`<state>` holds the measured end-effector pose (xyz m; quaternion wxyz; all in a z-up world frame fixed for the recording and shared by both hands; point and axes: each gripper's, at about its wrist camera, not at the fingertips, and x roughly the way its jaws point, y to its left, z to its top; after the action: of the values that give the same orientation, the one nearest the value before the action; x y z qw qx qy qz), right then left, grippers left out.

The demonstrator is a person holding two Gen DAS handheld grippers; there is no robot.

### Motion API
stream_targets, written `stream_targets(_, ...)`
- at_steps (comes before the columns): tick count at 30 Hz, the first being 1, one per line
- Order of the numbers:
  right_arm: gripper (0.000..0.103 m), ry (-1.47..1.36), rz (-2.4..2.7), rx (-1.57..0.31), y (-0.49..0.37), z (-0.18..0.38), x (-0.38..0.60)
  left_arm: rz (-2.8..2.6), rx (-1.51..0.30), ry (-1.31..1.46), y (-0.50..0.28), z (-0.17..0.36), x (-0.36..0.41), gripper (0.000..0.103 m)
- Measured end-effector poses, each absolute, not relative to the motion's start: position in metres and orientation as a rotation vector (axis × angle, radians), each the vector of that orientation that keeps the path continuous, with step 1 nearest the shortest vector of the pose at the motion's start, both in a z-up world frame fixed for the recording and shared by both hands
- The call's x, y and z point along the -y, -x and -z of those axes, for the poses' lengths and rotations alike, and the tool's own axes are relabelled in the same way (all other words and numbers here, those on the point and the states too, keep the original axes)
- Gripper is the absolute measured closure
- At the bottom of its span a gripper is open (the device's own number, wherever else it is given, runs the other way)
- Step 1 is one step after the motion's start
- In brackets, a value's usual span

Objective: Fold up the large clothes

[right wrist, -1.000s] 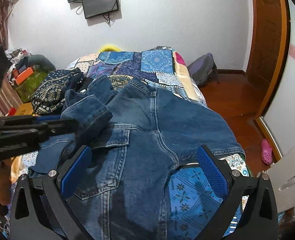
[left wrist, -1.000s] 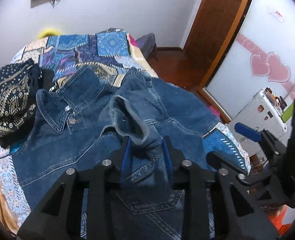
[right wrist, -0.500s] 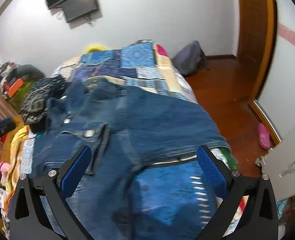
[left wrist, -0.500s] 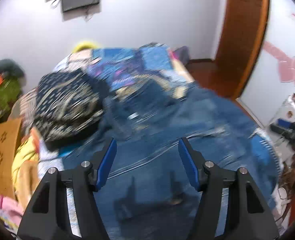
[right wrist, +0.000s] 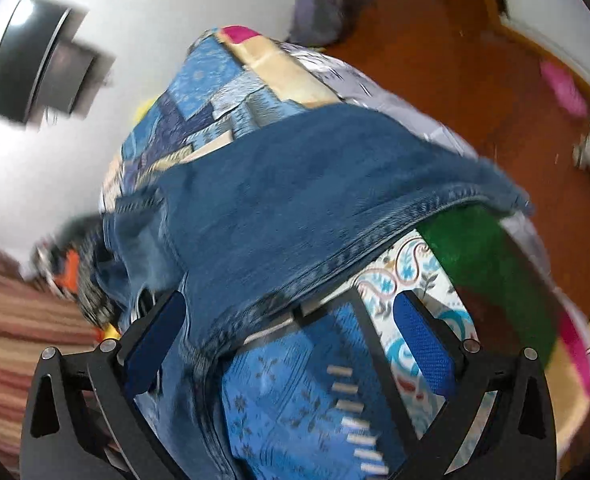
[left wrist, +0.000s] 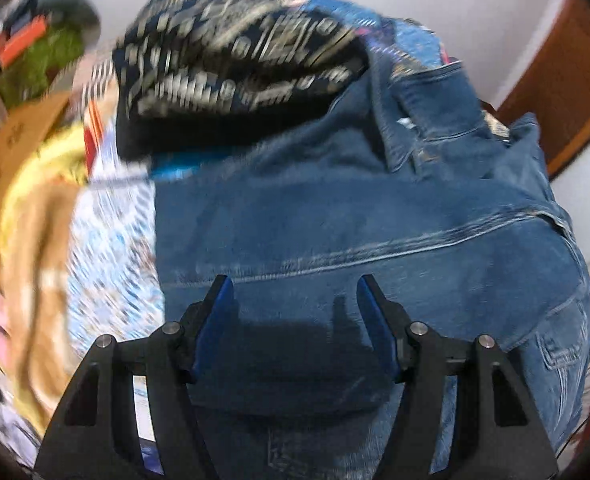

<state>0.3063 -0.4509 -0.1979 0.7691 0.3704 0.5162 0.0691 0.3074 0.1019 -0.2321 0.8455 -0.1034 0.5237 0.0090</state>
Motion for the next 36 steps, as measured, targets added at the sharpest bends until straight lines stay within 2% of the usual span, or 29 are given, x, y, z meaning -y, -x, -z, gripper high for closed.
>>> stream_targets(4, 0.005, -0.853, -0.12, -1.09, -0.318, 0.207, 0.456, -0.037, -1.142, 0.291, -0.314, 0.256, -0.108, 0.04)
stream_targets(5, 0.01, -0.849, -0.108, -1.085, -0.322, 0.208, 0.456, -0.037, -1.148, 0.298, -0.315, 0.259, -0.108, 0.04)
stream_targets(7, 0.024, -0.833, -0.057, -1.097, -0.334, 0.213, 0.457, -0.033, -1.163, 0.315, -0.317, 0.266, -0.107, 0.04)
stream_targets(9, 0.051, -0.814, 0.011, -1.111, -0.345, 0.218, 0.46, -0.032, -1.166, 0.32, -0.318, 0.27, -0.104, 0.04)
stream_targets(10, 0.059, -0.801, 0.06, -1.119, -0.351, 0.221, 0.463, -0.034, -1.164, 0.32, -0.319, 0.271, -0.104, 0.04)
stream_targets(11, 0.073, -0.79, 0.102, -1.129, -0.356, 0.224, 0.466, -0.035, -1.161, 0.321, -0.319, 0.273, -0.103, 0.04)
stream_targets(12, 0.081, -0.794, 0.124, -1.135, -0.358, 0.226, 0.469, -0.035, -1.159, 0.325, -0.319, 0.274, -0.104, 0.04)
stream_targets(14, 0.088, -0.827, 0.158, -1.115, -0.359, 0.225, 0.477, -0.042, -1.158, 0.352, -0.319, 0.279, -0.104, 0.037)
stream_targets(18, 0.092, -0.727, 0.22, -1.012, -0.346, 0.198, 0.475, -0.06, -1.157, 0.388, -0.316, 0.285, -0.108, 0.035)
stream_targets(25, 0.093, -0.486, 0.301, -0.716, -0.297, 0.11, 0.466, -0.085, -1.151, 0.374, -0.309, 0.29, -0.119, 0.034)
stream_targets(30, 0.094, -0.326, 0.22, -0.641, -0.289, 0.066, 0.436, -0.107, -1.139, 0.308, -0.306, 0.287, -0.116, 0.034)
stream_targets(36, 0.094, -0.294, 0.053, -0.622, -0.291, 0.034, 0.398, -0.084, -1.087, 0.259, -0.297, 0.254, -0.104, 0.034)
